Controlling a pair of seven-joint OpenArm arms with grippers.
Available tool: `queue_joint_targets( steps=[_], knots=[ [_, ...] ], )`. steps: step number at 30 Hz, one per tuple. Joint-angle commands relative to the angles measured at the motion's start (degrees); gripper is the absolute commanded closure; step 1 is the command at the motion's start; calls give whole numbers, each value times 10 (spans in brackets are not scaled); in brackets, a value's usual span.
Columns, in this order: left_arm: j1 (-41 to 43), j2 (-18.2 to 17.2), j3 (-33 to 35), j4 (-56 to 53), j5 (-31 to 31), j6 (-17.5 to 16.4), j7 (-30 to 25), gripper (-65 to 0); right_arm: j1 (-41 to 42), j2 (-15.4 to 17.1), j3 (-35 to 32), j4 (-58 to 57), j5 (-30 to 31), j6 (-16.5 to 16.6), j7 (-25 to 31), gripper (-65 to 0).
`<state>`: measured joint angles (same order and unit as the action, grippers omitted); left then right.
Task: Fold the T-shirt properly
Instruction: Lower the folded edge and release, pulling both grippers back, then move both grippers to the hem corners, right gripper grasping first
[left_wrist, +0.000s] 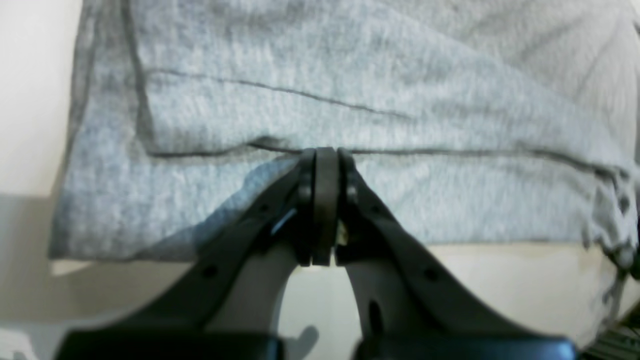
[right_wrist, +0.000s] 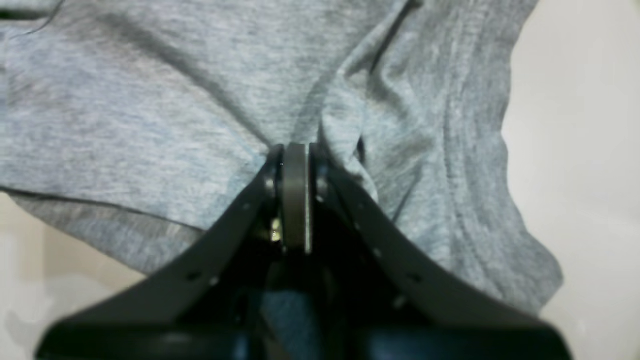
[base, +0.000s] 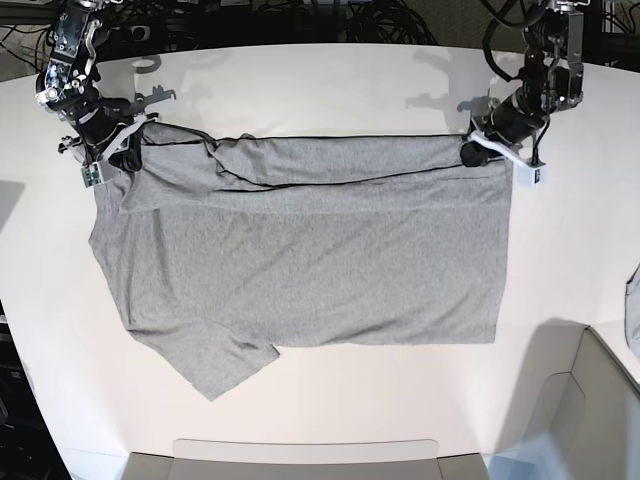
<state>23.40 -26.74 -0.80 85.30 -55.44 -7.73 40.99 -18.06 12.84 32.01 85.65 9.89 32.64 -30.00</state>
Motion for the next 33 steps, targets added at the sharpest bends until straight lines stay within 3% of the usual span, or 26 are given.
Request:
queue_joint_targets(
  steps=[1,9,11,15,22,29,33],
  knots=[
    [44,-4,8,-20,66,49,100,0,-19,1,-3,-4,-31,15,-59,-26],
    [162,-53,8,-20,66,49,-1,0,-61,7,-1,-4,-30,17,-57,-26],
    [182,-54,8,-20,66,49,-17,0,-69,13,-1,-1,-31,23,-57,-26],
    [211,-55,8,-20,66,49,-33,0,-75,27,3,2,-31,70,-57,-26],
    [222,-54,8,-7,62,50,-70,0,-62,20,42,14,-27,74,-58,-26],
    [224,-56,-15,96,62,54,-68,0,-31,-50,111,122,-29,74,-58,-26],
    [226,-53,-45,144,62,54,-68,0,-2,-72,128,180,-29,74,-58,-26]
  ],
)
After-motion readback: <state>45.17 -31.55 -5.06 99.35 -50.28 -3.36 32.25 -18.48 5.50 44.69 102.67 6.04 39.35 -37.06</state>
